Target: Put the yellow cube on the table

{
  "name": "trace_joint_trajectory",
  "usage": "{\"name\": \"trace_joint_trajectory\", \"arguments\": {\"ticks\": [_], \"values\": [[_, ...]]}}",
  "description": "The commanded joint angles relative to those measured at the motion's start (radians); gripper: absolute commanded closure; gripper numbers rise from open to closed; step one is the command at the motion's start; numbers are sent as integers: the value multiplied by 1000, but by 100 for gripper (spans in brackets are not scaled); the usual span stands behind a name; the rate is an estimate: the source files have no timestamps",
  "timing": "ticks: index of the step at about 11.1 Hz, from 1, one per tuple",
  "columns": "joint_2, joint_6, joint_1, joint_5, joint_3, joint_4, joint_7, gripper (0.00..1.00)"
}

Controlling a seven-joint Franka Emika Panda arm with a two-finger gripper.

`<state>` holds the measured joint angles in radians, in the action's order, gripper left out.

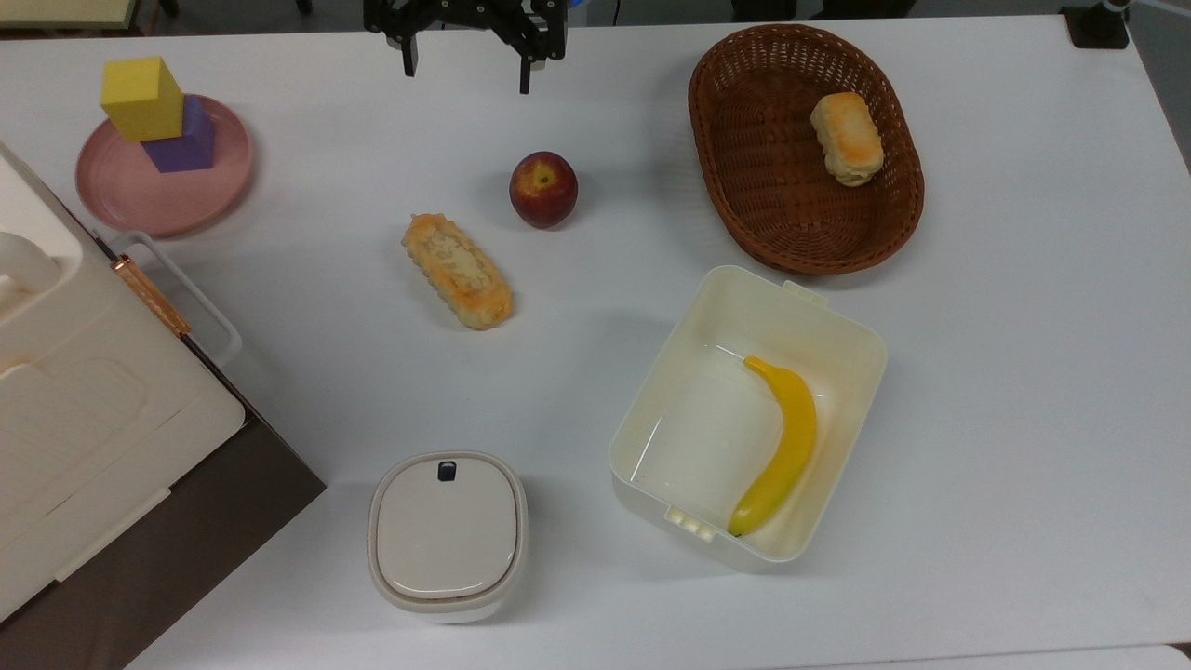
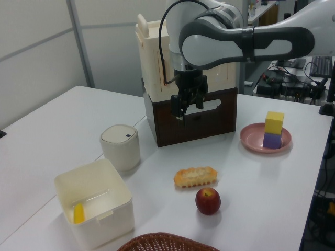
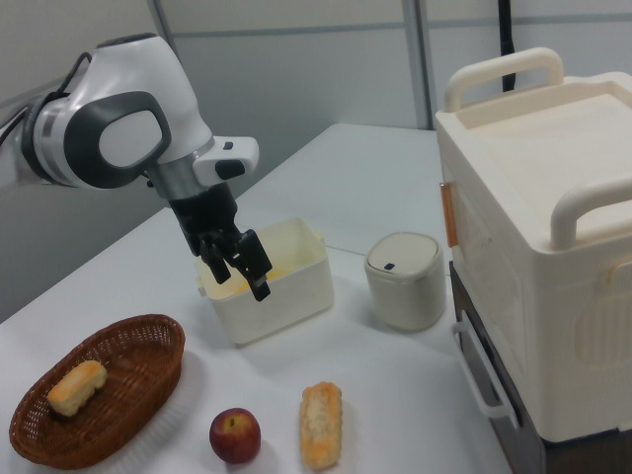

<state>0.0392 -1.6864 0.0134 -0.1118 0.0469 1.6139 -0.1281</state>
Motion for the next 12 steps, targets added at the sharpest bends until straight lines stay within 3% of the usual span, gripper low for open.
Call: {"name": "trace_joint_trajectory", "arguments": {"ticks": [1, 12], "values": [[-4, 8, -4, -2, -9, 23, 1, 0], [10, 4, -3, 1, -9, 23, 1, 0]]}}
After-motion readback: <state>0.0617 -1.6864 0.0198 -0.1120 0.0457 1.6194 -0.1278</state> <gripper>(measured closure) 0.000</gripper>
